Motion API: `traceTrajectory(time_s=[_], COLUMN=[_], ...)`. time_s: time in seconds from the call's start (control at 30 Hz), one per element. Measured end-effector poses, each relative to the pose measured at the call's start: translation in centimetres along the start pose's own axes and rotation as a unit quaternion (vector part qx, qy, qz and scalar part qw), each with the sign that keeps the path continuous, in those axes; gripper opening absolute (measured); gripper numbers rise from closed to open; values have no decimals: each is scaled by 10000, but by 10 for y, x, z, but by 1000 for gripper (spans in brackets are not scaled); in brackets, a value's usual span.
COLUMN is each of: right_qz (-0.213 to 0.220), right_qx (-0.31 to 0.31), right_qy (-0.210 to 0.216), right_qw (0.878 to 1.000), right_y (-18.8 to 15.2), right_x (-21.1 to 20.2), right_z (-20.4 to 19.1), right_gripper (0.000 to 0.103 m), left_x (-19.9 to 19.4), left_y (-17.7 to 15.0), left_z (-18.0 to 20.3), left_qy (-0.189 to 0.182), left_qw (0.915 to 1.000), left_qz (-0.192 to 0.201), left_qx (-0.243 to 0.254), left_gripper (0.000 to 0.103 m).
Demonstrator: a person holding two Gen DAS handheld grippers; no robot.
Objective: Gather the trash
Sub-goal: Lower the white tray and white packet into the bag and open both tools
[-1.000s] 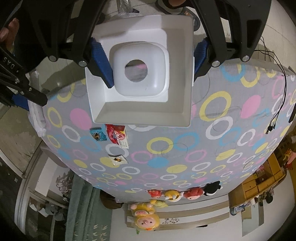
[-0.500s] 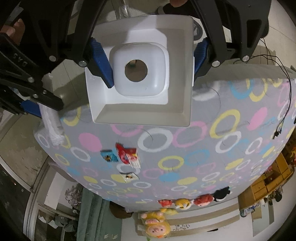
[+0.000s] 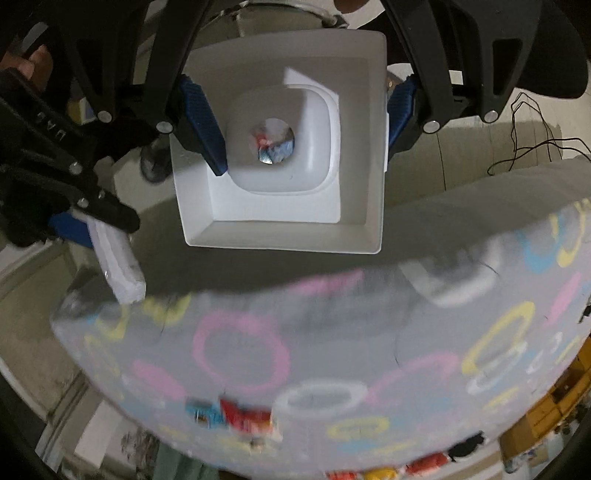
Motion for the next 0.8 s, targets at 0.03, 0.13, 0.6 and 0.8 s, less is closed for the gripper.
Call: traceTrajectory(time_s=[0.03, 0.13, 0.6, 0.8], right_qz=[-66, -282, -1178, -1364], right_qx=[9, 36, 454, 697], right_qy=[21, 112, 342, 471], right_qw=[10000, 9995, 9914, 9871], right_y=[-3, -12, -38, -43], right_x=[6, 28, 120, 145], right_z=[-1, -4, -19, -21], right_gripper=[38, 38, 38, 39], left_x=[9, 32, 113, 135], left_y=[-4, -13, -30, -41], left_z=[-1, 0, -2, -5], left_qy=[29, -24, -88, -150], left_qw=[9999, 9992, 9927, 9906], left_qz=[-115, -348, -910, -1061], left_qx=[58, 213, 788, 845], left_gripper=[75, 75, 75, 75])
Point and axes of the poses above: each gripper's, at about its wrist camera, not at the fingertips, and x roughly the way its jaws point, z to its right, y to its top, the point moved 10 cm from there along x, roughly the way its jaws point, and after that the axes turned 5 degrees about -x, right-handed, at the moved point
